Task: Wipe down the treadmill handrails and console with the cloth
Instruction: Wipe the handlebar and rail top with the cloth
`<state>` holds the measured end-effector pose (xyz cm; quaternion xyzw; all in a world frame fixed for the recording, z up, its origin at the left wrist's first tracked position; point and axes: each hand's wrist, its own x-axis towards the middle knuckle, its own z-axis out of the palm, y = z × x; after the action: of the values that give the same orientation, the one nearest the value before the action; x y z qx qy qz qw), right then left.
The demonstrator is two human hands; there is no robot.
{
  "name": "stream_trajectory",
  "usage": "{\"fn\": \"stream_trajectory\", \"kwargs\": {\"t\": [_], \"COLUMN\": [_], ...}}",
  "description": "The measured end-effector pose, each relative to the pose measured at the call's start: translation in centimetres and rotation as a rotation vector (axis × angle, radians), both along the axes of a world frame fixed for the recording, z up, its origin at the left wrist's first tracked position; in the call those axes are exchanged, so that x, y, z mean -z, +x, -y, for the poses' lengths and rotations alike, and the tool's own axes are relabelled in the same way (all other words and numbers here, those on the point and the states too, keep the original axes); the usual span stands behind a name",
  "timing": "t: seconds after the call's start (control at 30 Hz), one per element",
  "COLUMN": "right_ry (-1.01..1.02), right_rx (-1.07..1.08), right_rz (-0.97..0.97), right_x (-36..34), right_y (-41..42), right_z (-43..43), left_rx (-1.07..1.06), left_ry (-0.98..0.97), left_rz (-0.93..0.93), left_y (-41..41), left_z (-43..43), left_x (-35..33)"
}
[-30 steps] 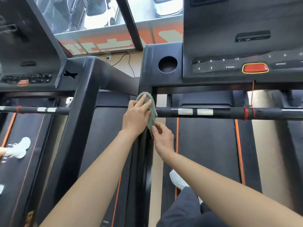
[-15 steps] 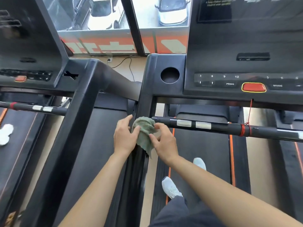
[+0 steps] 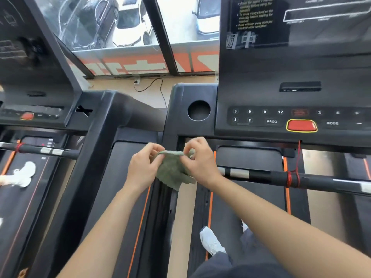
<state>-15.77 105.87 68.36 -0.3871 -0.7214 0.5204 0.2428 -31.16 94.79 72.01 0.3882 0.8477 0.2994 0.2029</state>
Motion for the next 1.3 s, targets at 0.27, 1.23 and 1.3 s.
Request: {"fn": "stream_trajectory", "kwargs": {"t": [0.27,1.23,1.3], "right_ry": [0.060,0.449,0.489], "right_rx": [0.082,-0.246,-0.372], "right_rz": [-0.136,0.433,0.594], "right_x": [-6.3,3.6,4.0], "right_y": [1.3,5.3,3.8], "right_z": [-6.1,-1.2,-1.5], "left_rx": [0.135,0.584,0.699], "left_ry": [0.268,-0.136,-0.241], "left_rz": [-0.086,-0.672,-0.710], "left_y": [0.0,2.5,1.4], "left_z": [-5.8,-1.4,-2.3], "left_x": [-5.5,6.2,6.4]}}
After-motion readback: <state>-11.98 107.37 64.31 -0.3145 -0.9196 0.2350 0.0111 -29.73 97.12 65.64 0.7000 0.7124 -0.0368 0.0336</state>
